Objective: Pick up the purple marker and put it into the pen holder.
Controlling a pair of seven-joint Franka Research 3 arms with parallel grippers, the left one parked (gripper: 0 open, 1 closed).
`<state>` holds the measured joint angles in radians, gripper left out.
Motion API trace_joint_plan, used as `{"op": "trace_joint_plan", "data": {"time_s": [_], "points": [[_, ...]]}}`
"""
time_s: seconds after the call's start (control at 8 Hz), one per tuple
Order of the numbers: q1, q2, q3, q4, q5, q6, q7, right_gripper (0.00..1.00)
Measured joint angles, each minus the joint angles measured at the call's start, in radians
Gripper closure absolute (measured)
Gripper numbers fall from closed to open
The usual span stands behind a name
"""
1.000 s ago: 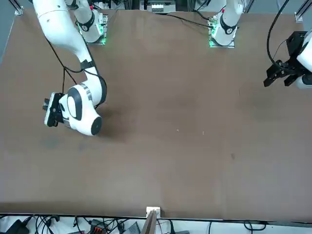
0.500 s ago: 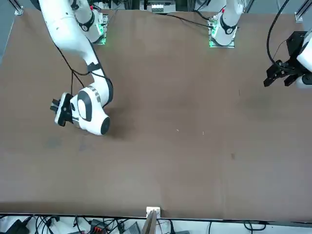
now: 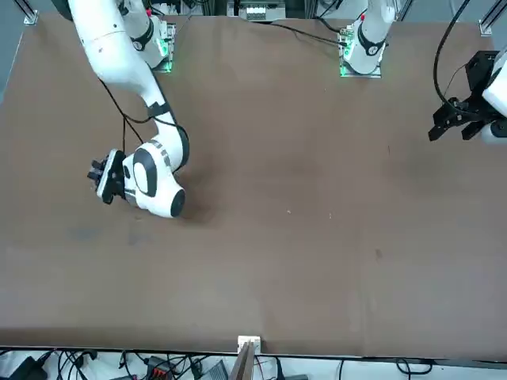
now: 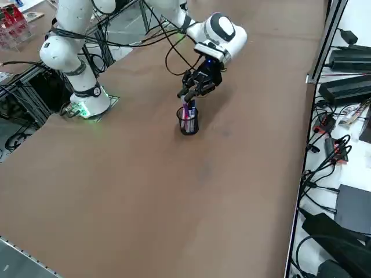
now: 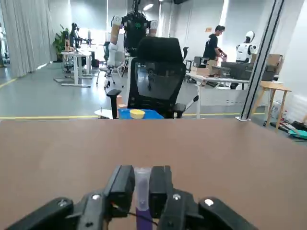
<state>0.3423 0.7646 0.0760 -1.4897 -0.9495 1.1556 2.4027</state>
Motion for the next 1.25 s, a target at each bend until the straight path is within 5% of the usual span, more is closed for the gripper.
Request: {"op": "trace_joint_plan", "data": {"time_s": [0.5,0.88,1.25], "points": [[0.006,0.047,0.002,0.017,-0.012,-0.049,-0.010,0.01],[0.008,-0.043,0.012,0.045,0.060,-0.046,-0.234,0.00],[-0.046,-0.180,0.009,0.074,0.266,0.064,-0.642,0.00]]}}
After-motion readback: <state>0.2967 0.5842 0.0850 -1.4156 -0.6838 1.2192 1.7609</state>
